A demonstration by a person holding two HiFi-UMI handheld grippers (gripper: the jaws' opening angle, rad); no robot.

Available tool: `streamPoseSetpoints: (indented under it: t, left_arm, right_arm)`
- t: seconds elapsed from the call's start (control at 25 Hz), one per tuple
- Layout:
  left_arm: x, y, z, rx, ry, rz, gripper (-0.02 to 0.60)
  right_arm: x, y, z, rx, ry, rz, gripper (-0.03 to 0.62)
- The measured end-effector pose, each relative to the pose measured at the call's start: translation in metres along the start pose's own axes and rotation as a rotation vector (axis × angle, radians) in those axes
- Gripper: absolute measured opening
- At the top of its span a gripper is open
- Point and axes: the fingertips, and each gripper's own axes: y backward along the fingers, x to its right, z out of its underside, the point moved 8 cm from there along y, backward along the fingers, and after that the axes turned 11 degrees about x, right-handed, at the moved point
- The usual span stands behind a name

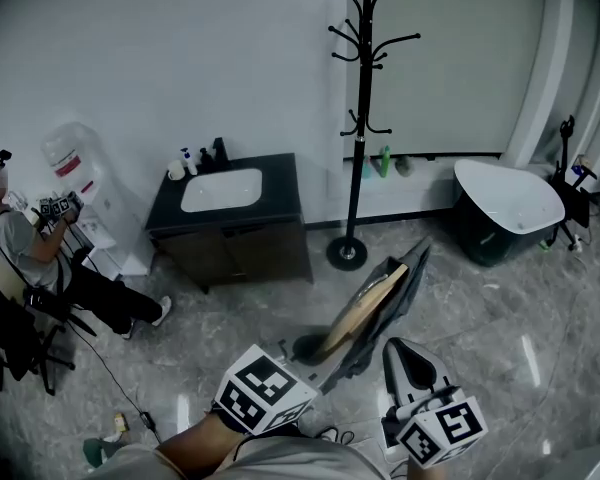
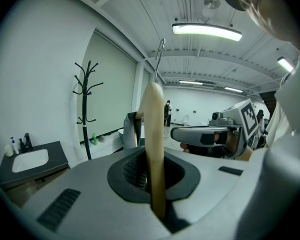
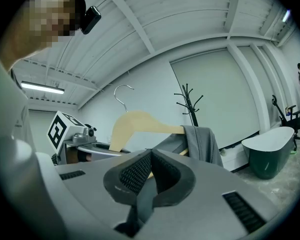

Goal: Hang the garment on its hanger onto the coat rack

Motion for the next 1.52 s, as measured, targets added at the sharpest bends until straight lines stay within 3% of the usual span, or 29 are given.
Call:
streamPoseSetpoints:
  t: [0.24,0.52,1.04,1.52]
  left_arm:
    - [-0.005,-0.015,-0.007,0.005,-0.002,-0.018,0.009]
    - [-0.039,-0.043,-0.012,0.013,0.004,0.022,0.009]
    - [-0.191,-0.125,-0.046,0.012,-0.040,0.181,0.009]
    - [-0.302,-0.196,-0.075,0.005,-0.088,0.232,0.009]
  right_arm:
    - [0.016,-0.005,-0.006,0.013,-0.002,-0.016,0.015]
    - [0.037,-0.034,-0.005,0.011,0.001,0.002,0.015]
    - [0.097,-0.187,-0.007,0.060,0.019,0.100,0.015]
    - [0.150,-0.286,-0.004,0.066,0.010,0.138,0.015]
